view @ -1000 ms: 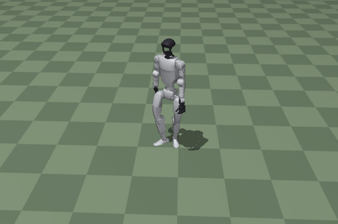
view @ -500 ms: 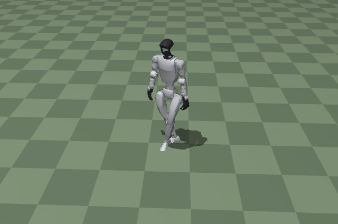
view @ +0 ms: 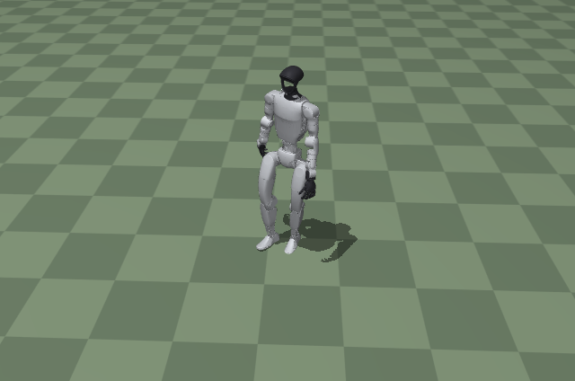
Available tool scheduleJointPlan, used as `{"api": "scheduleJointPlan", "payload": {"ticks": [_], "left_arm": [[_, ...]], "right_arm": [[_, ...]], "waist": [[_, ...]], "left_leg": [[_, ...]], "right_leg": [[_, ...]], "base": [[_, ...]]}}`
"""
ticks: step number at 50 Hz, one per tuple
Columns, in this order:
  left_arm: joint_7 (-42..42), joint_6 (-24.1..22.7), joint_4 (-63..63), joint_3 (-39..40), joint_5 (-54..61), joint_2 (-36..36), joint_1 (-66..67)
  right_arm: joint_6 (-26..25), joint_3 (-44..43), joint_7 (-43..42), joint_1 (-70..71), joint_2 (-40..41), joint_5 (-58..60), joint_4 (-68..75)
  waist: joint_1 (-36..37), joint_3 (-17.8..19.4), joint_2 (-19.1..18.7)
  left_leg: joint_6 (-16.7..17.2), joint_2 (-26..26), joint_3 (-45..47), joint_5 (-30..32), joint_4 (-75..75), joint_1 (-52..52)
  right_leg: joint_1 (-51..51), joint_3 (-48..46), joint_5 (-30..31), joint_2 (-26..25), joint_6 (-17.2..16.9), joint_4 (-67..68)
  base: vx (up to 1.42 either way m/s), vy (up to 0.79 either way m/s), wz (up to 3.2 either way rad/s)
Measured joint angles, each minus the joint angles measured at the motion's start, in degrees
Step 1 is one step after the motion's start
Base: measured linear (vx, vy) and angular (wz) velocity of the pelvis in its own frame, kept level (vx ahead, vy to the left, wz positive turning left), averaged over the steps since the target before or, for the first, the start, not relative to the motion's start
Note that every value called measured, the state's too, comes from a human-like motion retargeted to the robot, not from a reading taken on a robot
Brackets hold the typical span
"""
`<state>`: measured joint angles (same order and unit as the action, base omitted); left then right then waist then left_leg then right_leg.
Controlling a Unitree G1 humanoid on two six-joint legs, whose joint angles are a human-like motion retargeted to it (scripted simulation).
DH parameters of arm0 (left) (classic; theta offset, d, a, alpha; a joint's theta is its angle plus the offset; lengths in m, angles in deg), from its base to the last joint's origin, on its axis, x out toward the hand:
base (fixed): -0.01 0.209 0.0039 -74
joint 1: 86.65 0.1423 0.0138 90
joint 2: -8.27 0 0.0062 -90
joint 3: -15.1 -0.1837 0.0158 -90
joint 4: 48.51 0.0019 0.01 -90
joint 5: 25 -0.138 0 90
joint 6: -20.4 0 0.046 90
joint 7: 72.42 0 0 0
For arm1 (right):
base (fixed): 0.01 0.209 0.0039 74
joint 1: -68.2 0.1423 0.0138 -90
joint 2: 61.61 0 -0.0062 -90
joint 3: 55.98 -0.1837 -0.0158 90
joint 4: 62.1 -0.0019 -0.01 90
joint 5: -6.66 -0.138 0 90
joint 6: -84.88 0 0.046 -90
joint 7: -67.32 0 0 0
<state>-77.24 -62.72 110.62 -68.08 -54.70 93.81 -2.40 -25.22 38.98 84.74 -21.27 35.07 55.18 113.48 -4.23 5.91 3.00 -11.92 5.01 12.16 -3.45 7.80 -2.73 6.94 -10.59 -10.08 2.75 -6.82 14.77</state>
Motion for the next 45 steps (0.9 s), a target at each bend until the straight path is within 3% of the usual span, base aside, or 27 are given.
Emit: {"api": "scheduleJointPlan", "payload": {"ticks": [4, 10, 15, 18, 20, 25, 27, 31, 33, 35, 38, 42, 45], "left_arm": [[1.3, -1.6, -0.3, 1.7, 4.7, -1.3, 0.2], [1.1, -1.5, 2.3, 4.7, 4.9, -4.6, 3.7], [1.0, -1.7, 6.9, 4.8, -0.7, -4.4, 5.8], [0.2, -0.8, 9.6, 4.2, -3.6, -4.1, 7.4], [-1.6, -0.2, 11.9, 4.2, -5.4, -4.0, 7.7], [-8.7, 1.8, 15.5, 5.5, -6.6, -4.5, 9.9], [-11.0, 2.1, 16.3, 6.1, -6.0, -4.5, 10.6], [-12.5, 2.6, 17.4, 7.7, -4.4, -4.5, 12.0], [-12.7, 2.5, 17.5, 8.0, -4.1, -4.9, 12.7], [-13.4, 2.3, 17.4, 8.0, -4.3, -5.3, 13.3], [-14.6, 1.8, 16.4, 7.7, -5.4, -5.5, 12.9], [-14.6, 1.1, 13.9, 6.0, -6.2, -4.1, 11.2], [-11.4, 0.6, 11.6, 5.2, -4.3, -2.9, 9.3]], "right_arm": [[-0.1, -1.0, -0.7, -0.2, 0.5, -1.3, 2.6], [0.4, -2.9, -3.0, 1.4, 1.2, -4.7, 4.5], [0.9, -2.9, -5.9, 5.2, 1.6, -7.2, 3.8], [1.6, -2.6, -6.4, 6.5, 1.5, -7.1, 2.6], [1.9, -2.7, -6.4, 7.6, 1.4, -7.2, 1.8], [3.2, -3.3, -4.6, 9.0, 1.8, -7.8, -1.0], [3.9, -3.2, -3.8, 9.6, 2.0, -8.7, -2.4], [4.9, -2.5, -3.4, 10.8, 3.5, -10.1, -4.3], [5.3, -2.2, -3.2, 11.1, 4.1, -10.3, -4.9], [5.8, -1.6, -2.4, 11.1, 4.8, -10.4, -5.3], [7.3, -0.7, -1.9, 10.6, 5.8, -11.5, -5.4], [7.8, 0.6, -1.6, 9.3, 6.4, -13.6, -5.1], [8.4, 1.4, -1.4, 9.5, 5.8, -14.0, -4.6]], "waist": [[0.5, -0.5, 0.1], [1.8, -0.7, 2.3], [3.4, 1.5, 2.8], [5.7, 2.4, 3.5], [7.1, 2.7, 2.9], [6.5, 1.1, 2.9], [5.6, 0.7, 3.0], [5.6, 1.1, 1.3], [5.9, 1.3, 0.9], [5.8, 0.9, 2.1], [5.1, 0.5, 1.9], [7.7, 0.0, 3.9], [9.2, 0.2, 4.7]], "left_leg": [[0.2, 0.2, -2.3, -1.4, -0.6, -2.3], [-3.1, 0.7, -1.2, -2.7, 8.9, -0.8], [-3.1, -6.2, 0.8, 0.1, 36.5, 11.4], [-3.1, -10.9, 7.4, -7.3, 47.1, 14.8], [-3.1, -12.5, 11.5, -10.0, 51.2, 17.6], [-3.1, -4.7, 17.7, -8.6, 43.2, 23.9], [-1.3, -1.2, 17.1, -7.0, 36.3, 25.0], [4.8, 0.9, 11.2, -1.7, 23.1, 23.3], [2.6, 2.9, 6.3, 3.4, 18.6, 22.5], [-3.1, -0.9, 15.3, -2.7, 23.3, 20.5], [-3.1, 1.1, 8.1, -4.9, 22.6, 21.3], [-3.1, -0.1, 9.1, -7.8, 24.1, 20.6], [-3.1, -1.5, 9.8, -9.3, 25.1, 19.7]], "right_leg": [[-2.6, -9.0, 0.9, 1.4, 2.2, -0.5], [-8.1, -10.8, -0.5, 2.9, 2.2, -4.9], [-11.3, -9.6, -3.4, -0.4, 6.0, -7.6], [-13.3, -8.5, -5.1, -1.1, 7.2, -8.8], [-14.1, -9.3, -5.5, -0.9, 5.5, -9.8], [-13.0, -12.1, -4.9, 2.9, 0.8, -10.7], [-12.6, -12.5, -5.6, 3.5, -0.1, -10.4], [-14.5, -12.3, -7.2, 0.5, -0.7, -10.5], [-15.8, -11.9, -7.8, -0.3, -1.6, -10.7], [-17.3, -11.7, -8.7, 0.0, -1.8, -10.9], [-18.0, -11.3, -8.0, -0.6, -3.1, -11.0], [-18.7, -14.0, -5.2, 1.2, -4.3, -10.9], [-19.7, -18.7, -2.1, 2.4, -7.5, -10.4]], "base": [[0.26, -0.24, 0.34], [0.25, -0.26, 0.23], [0.17, -0.44, 0.11], [0.21, -0.3, 0.01], [0.05, 0.18, 0.24], [0.0, 0.38, 0.77], [0.11, 0.24, 0.79], [0.21, 0.04, 0.05], [0.4, 0.09, -0.23], [0.4, -0.03, -0.15], [0.32, 0.11, 0.01], [0.28, -0.03, -0.3], [0.26, -0.07, -0.29]]}}
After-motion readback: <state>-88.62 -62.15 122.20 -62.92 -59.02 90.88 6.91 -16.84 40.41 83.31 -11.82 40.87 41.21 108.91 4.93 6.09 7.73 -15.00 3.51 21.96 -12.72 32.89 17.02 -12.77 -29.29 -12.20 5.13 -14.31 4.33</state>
